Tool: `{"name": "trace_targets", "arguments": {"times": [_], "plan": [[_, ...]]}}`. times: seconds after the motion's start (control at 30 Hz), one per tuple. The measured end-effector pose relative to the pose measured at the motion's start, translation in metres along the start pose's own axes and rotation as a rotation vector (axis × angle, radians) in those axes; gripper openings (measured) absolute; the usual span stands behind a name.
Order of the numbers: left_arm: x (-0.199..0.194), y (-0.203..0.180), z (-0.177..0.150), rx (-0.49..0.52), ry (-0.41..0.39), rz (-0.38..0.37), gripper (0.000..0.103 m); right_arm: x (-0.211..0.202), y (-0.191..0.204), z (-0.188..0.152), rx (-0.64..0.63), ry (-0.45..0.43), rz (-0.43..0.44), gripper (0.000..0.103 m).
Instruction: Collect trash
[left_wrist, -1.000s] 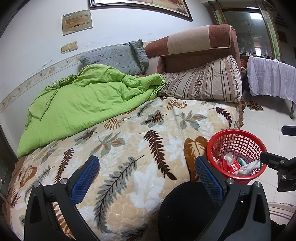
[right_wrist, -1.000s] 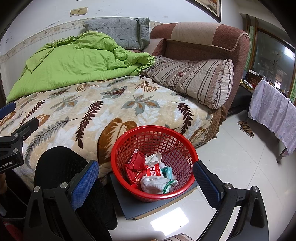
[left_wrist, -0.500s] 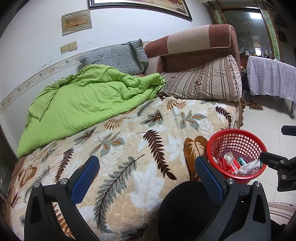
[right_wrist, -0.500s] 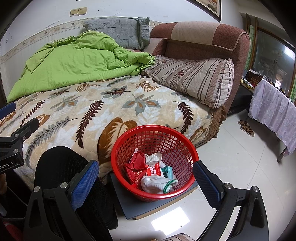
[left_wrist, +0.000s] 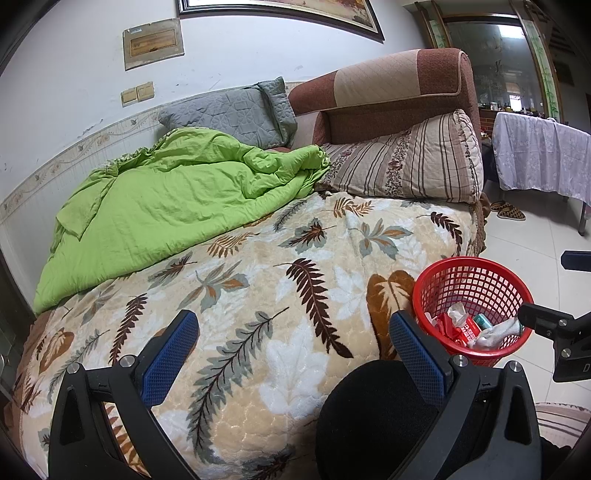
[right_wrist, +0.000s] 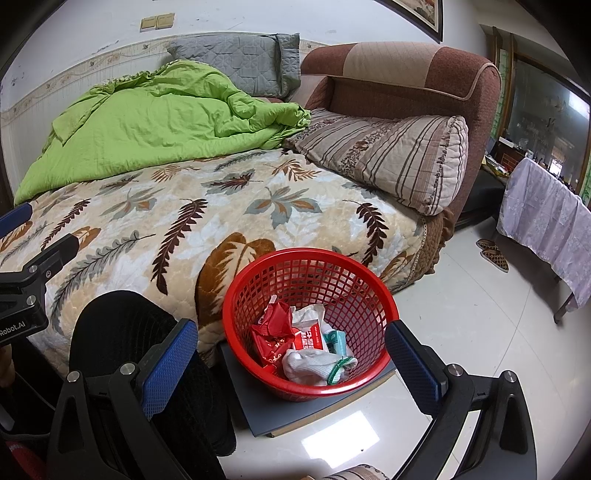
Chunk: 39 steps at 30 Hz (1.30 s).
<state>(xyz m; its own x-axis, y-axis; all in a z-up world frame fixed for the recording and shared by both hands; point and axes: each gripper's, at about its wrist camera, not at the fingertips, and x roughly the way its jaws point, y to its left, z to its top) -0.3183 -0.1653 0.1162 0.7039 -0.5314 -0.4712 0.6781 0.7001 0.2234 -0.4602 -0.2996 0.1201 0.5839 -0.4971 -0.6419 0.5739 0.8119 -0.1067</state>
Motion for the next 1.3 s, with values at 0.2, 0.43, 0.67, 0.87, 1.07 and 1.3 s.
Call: {"name": "trace_targets", "arguments": {"times": [0.2, 0.43, 0.67, 0.87, 1.07, 1.3], "plan": [[0.012, 0.026, -0.004, -0.082, 0.052, 0.018, 0.103, 0.011, 0.013, 0.031, -0.008, -0.025, 0.044, 0.102], [0.051, 0.134, -0.032, -0.322, 0.208, 0.193, 0.103, 0.053, 0.085, 0.107, -0.127, -0.041, 0.18, 0.102], [0.111, 0.231, -0.081, -0.384, 0.446, 0.423, 0.103, 0.157, 0.204, 0.135, -0.198, 0.193, 0.358, 0.102], [0.155, 0.281, -0.107, -0.534, 0.535, 0.362, 0.103, 0.244, 0.288, 0.134, -0.182, 0.298, 0.359, 0.102], [0.181, 0.304, -0.111, -0.546, 0.493, 0.356, 0.103, 0.278, 0.322, 0.133, -0.162, 0.237, 0.328, 0.103], [0.188, 0.311, -0.114, -0.555, 0.474, 0.36, 0.103, 0.276, 0.319, 0.131, -0.178, 0.199, 0.328, 0.103]]}}
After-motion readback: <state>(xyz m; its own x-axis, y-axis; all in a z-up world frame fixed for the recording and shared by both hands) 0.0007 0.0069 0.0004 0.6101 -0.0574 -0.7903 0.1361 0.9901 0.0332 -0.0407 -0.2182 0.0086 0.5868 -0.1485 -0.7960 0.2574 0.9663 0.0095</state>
